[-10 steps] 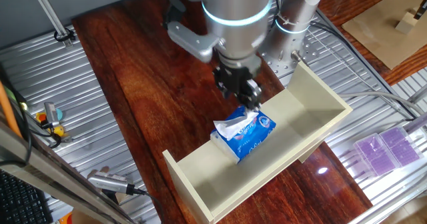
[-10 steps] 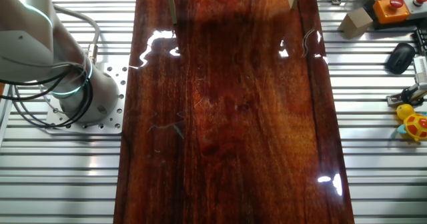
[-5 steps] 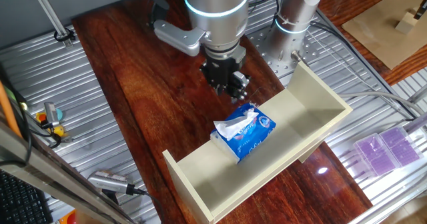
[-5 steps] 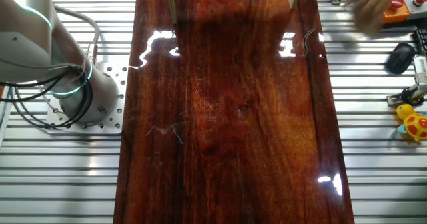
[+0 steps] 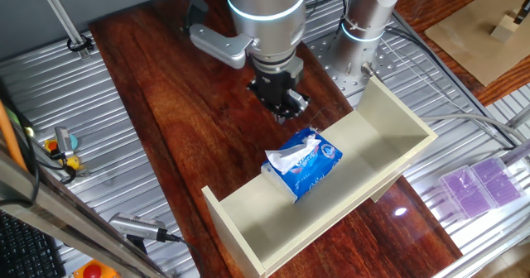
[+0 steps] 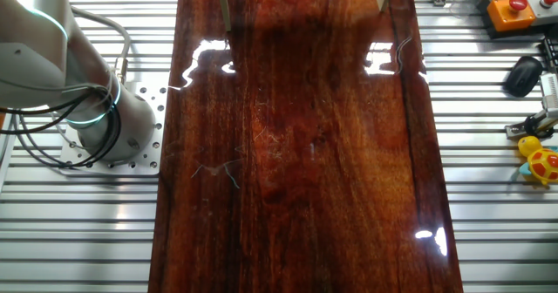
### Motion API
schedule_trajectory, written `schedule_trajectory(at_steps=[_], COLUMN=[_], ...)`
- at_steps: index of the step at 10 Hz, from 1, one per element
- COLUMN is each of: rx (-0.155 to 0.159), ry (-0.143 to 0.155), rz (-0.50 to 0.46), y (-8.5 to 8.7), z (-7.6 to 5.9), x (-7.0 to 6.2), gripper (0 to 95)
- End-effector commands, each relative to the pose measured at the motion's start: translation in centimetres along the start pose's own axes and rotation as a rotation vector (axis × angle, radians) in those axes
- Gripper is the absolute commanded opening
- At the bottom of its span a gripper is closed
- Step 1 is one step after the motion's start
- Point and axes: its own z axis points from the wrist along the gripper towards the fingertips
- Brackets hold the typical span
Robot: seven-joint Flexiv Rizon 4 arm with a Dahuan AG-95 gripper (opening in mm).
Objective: Put the object on the shelf
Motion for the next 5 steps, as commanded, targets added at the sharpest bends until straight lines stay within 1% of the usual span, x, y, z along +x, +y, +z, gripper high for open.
schedule_trajectory(at_steps=[1,2,3,4,5], rx=[-0.002,-0.004,-0.006,-0.007,-0.001], ry=[-0.007,-0.009,-0.016,-0.021,-0.025], rz=[-0.084,-0.135,-0.176,-0.187,-0.17], y=[-3.0,-5.4,-6.8,-6.8,-6.8], z=[1.1,1.8,2.5,2.5,2.5], x=[-0.5,-0.7,-0.8,-0.8,-0.8], gripper=[0.0,0.0,0.0,0.0,0.0])
